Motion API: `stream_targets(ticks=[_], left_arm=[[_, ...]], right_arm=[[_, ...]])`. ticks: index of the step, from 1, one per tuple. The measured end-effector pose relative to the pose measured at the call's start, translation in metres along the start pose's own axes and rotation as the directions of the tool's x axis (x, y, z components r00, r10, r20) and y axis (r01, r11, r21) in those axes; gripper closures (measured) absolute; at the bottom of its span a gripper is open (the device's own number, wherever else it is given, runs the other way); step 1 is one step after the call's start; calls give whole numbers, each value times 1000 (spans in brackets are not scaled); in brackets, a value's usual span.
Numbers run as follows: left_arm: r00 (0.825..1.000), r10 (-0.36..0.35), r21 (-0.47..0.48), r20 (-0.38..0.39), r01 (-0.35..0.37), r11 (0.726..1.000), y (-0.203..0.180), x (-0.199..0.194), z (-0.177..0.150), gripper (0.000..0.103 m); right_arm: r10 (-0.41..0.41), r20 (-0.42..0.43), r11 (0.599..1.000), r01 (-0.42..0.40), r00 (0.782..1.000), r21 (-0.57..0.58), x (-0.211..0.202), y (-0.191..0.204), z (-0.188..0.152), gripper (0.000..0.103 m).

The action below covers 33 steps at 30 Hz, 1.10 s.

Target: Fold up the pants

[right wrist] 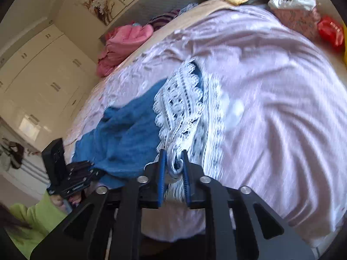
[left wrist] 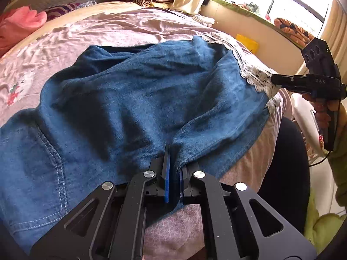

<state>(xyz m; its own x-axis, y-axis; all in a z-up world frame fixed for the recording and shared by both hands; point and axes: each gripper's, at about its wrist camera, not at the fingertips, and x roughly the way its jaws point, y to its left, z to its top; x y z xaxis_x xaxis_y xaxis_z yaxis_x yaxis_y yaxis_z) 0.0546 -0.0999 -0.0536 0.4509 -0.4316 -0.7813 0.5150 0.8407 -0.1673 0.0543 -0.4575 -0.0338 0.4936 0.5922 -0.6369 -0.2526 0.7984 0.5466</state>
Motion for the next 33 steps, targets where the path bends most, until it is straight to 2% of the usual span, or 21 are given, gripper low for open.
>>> stream_targets(ticks=[6,10,13,16,20,21,22,23,24,25,29,33], left_arm=[[999,41,32,18,-42,999,-8,-10,-1,102],[998,56,69,3,-56,996,-17,-10,-7,102],[997,72,84,-15,-70,994,-21,-3,-16,102],[998,64,73,-15,-63,995,-22,-3,-18,102],[999,42,65,-12,-41,997,-20,-7,-19,98],[999,32,56,-14,-31,998,-19,-9,-19,96],[1000,24,48,-14,-24,999,-19,-12,-19,87],[1000,15,43,-4,-15,999,-19,-18,-18,72],[1000,3,39,15,-4,999,-19,-25,-17,66],[999,5,40,35,-6,999,-20,-33,-14,65],[992,47,24,115,-50,998,-5,-59,10,63],[983,128,-23,130,-126,992,23,-59,40,62]], right_arm=[[-7,8,999,7,1000,-36,-8,-1,-8,87],[-76,4,993,77,997,-93,-13,-6,-21,87],[-85,-8,994,85,996,-63,-11,-19,-33,87],[-75,-4,997,75,997,-35,-13,-25,-41,87],[-89,-24,995,87,996,-54,-19,-18,-41,83],[-91,-20,994,89,996,-56,-22,-16,-39,81],[-90,2,994,90,996,-61,-28,-12,-35,74],[-88,23,994,89,996,-66,-34,-8,-30,65],[-85,44,993,88,995,-73,-39,-5,-25,60],[-88,65,992,93,994,-85,-42,-1,-18,53],[-101,92,987,111,991,-119,-31,8,17,49],[-105,106,986,118,989,-121,-5,8,57,44]])
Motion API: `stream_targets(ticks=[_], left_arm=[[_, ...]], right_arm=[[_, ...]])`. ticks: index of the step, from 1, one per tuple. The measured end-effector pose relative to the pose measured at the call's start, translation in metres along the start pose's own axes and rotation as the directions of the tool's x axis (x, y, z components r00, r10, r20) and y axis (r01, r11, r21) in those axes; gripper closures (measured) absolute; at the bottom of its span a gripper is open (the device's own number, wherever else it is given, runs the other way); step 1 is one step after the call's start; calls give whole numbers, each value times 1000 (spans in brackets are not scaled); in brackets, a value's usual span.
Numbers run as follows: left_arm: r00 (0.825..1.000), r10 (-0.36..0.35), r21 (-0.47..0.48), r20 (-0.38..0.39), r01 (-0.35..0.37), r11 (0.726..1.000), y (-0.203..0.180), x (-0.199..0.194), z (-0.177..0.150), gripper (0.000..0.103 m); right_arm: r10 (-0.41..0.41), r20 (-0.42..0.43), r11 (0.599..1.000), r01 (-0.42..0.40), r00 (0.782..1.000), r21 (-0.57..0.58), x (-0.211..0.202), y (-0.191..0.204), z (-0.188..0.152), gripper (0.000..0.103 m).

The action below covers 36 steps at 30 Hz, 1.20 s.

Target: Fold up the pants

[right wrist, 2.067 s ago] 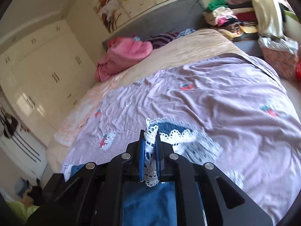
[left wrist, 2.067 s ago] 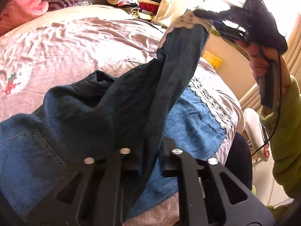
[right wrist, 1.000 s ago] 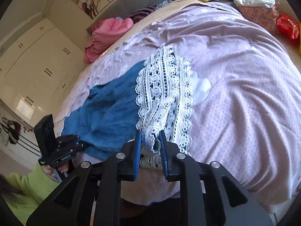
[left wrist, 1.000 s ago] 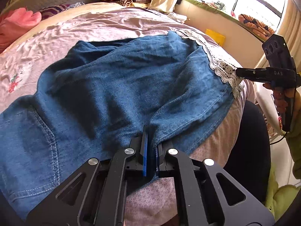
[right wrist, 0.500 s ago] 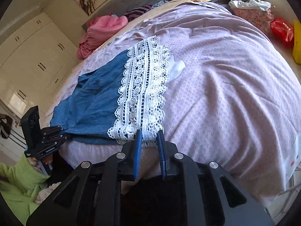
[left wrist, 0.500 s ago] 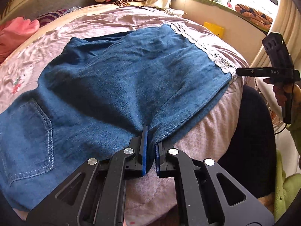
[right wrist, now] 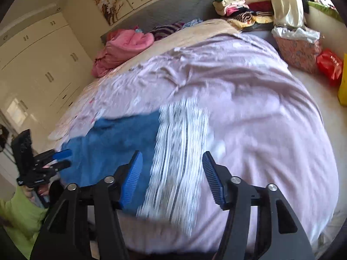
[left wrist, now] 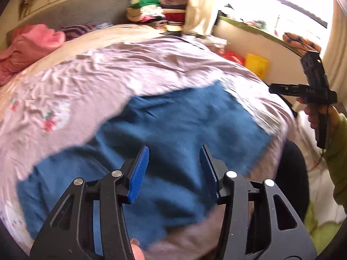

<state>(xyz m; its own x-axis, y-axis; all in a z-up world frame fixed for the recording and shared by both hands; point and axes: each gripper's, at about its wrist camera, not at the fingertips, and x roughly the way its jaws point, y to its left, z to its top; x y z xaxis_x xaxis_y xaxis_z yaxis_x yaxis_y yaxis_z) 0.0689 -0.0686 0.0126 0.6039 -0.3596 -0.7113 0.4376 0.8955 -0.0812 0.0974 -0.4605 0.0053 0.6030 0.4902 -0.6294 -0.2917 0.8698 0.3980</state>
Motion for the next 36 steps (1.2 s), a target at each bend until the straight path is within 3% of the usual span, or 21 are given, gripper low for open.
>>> stream_targets(ticks=[3,8,13,15,17,18,19,20,23,27,32,36], left_arm=[[999,45,-39,-21,-46,998,26,19,23,62],[993,26,-95,-112,-37,995,57,55,41,60],[987,48,-17,-153,-51,999,55,82,46,60],[984,37,8,-174,-36,999,51,92,47,60],[981,57,39,-186,-50,998,47,101,49,65],[981,57,44,-187,-50,998,48,104,50,75],[980,47,44,-195,-40,998,47,108,52,96],[978,45,44,-201,-37,998,46,111,54,97],[979,54,42,-196,-47,998,47,116,60,99],[992,12,-58,-124,-19,998,63,114,71,99],[988,39,-66,-152,-49,997,63,133,65,98],[990,29,-88,-137,-42,995,68,135,61,95]], right_arm=[[-9,-19,1000,10,1000,19,30,-9,28,41],[-35,-78,996,41,996,78,73,-27,53,38],[36,-121,990,-19,992,140,100,-39,59,38],[52,-128,990,-35,990,134,103,-37,58,46],[79,-130,991,-64,988,118,104,-33,55,77],[92,-131,991,-78,987,112,104,-32,54,83],[93,-126,992,-81,988,102,102,-31,52,93],[90,-119,993,-79,989,91,100,-31,50,95],[70,-73,995,-65,995,71,85,-31,46,97],[50,-7,997,-49,999,58,69,-33,48,97],[-36,-108,999,37,993,0,93,-30,36,96],[-29,-96,999,31,995,28,92,-35,32,91]])
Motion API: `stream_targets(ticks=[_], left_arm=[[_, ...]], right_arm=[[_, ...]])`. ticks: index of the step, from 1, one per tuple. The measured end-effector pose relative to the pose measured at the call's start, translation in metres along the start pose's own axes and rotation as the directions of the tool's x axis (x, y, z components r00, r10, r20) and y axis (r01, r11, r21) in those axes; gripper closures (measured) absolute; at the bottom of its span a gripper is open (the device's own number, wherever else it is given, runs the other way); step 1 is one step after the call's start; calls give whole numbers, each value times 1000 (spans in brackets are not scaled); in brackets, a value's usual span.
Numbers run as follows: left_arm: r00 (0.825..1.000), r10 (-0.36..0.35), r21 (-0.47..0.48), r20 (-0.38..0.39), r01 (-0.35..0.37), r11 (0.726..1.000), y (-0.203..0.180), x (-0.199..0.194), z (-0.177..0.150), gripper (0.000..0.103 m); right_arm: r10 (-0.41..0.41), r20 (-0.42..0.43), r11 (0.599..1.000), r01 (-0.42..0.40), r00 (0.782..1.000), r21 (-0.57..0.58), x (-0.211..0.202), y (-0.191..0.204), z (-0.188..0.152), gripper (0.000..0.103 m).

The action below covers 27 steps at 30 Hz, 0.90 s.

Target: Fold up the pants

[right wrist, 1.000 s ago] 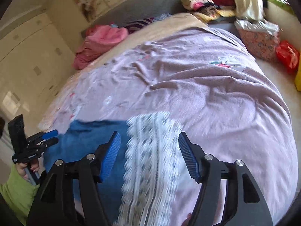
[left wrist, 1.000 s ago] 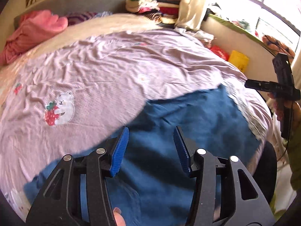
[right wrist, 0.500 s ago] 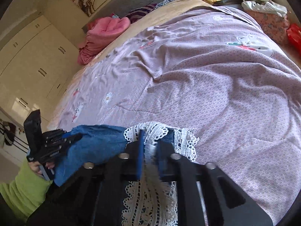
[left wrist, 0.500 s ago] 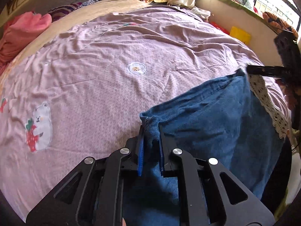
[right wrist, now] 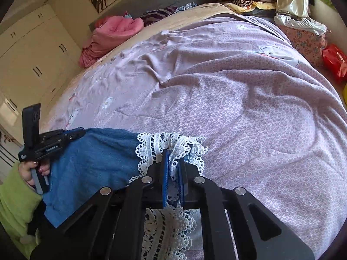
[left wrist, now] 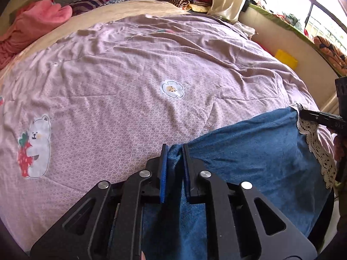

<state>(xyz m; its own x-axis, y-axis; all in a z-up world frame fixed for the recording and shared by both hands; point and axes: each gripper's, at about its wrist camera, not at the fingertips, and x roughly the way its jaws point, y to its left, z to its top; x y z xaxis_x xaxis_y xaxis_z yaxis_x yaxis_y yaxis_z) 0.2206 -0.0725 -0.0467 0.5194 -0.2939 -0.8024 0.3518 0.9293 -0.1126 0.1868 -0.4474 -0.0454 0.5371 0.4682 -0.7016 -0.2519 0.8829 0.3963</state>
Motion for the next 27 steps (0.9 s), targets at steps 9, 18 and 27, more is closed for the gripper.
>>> stream_targets(ticks=[9,18,27], left_arm=[[999,-12,-26,30,12,1000,4,-11,-6,81],[999,7,-4,33,-7,1000,-6,-8,-13,80],[996,51,-23,70,-49,999,-11,-8,-4,97]], right_arm=[[22,37,991,-27,999,132,-8,-25,16,52],[82,-43,994,-79,996,79,24,-4,14,76],[-10,131,996,22,991,-89,-23,21,35,84]])
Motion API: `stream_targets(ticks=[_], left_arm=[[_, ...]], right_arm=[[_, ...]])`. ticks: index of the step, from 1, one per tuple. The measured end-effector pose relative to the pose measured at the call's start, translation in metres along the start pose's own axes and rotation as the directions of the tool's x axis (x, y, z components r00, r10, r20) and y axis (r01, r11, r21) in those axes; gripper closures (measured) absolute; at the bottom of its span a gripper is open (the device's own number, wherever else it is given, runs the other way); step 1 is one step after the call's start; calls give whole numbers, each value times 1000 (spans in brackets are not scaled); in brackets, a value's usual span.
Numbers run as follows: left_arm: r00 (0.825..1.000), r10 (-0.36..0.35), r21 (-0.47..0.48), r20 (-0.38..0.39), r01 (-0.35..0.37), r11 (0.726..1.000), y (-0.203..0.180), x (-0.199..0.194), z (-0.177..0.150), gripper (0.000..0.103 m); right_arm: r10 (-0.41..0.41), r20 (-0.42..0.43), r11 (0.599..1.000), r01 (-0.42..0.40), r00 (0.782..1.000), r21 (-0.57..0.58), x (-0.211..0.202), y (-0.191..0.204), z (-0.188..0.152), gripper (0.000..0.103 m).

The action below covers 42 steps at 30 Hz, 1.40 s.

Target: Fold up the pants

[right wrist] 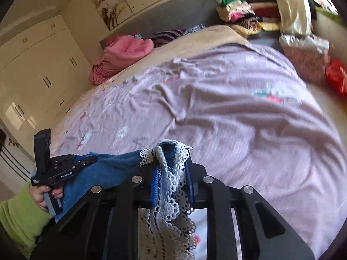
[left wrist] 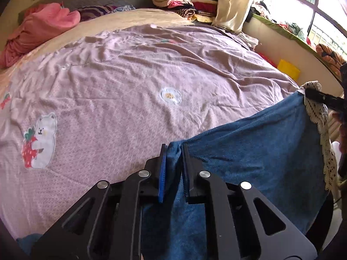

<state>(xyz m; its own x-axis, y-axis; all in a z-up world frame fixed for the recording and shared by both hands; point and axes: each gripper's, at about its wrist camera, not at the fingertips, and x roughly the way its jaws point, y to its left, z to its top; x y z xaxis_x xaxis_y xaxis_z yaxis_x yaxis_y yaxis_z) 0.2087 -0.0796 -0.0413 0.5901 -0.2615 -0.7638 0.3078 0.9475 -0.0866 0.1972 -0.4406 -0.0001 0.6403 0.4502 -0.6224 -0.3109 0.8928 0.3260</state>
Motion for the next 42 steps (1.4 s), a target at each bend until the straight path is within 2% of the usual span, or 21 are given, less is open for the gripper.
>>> stream_targets(ticks=[5,10,11,12,14,16,19,26,31,34,36,38,39,42], left_arm=[[999,25,-13,-34,-25,1000,2,17,-2,92],[999,14,-27,-35,-14,1000,8,20,-3,89],[999,7,-32,-32,-8,999,9,18,-3,87],[1000,8,-41,-27,-9,999,10,13,-3,84],[1000,0,-62,-14,-1,998,14,-2,-4,66],[1000,-12,-76,24,14,997,16,-24,-8,61],[998,26,-80,60,-21,997,13,-52,-19,53],[997,-17,-97,70,24,995,-9,-95,-70,51],[996,-60,-4,68,60,998,-31,-106,-96,51],[997,-60,-5,42,60,998,-36,-102,-110,51],[999,-46,-7,7,46,999,-38,-95,-119,51],[999,-30,-3,-21,30,1000,-39,-88,-130,51],[999,-4,4,-32,4,1000,-39,-84,-136,51],[999,25,-2,-34,-26,1000,-33,-87,-142,51]], right_arm=[[-81,-137,997,78,987,-24,47,-16,-11,84],[-81,-153,996,86,985,28,61,-28,-21,77],[-83,-143,995,91,986,49,55,-29,-19,68],[-85,-130,994,93,988,62,48,-29,-17,66],[-75,-73,992,81,995,93,19,-26,-15,63],[-53,-30,993,56,998,109,-9,-19,-16,52],[-35,-13,993,37,999,115,-42,-7,-32,47],[-22,-67,986,32,998,161,-74,12,-90,42],[-16,-111,981,37,994,193,-71,18,-112,42],[-41,-151,976,72,988,207,-60,15,-119,42],[-41,-185,976,79,982,205,-50,16,-125,44],[-25,-202,984,59,979,165,-46,22,-129,78],[-26,-206,988,56,978,141,-46,25,-130,86],[-64,-168,994,79,984,80,-63,31,-126,91]])
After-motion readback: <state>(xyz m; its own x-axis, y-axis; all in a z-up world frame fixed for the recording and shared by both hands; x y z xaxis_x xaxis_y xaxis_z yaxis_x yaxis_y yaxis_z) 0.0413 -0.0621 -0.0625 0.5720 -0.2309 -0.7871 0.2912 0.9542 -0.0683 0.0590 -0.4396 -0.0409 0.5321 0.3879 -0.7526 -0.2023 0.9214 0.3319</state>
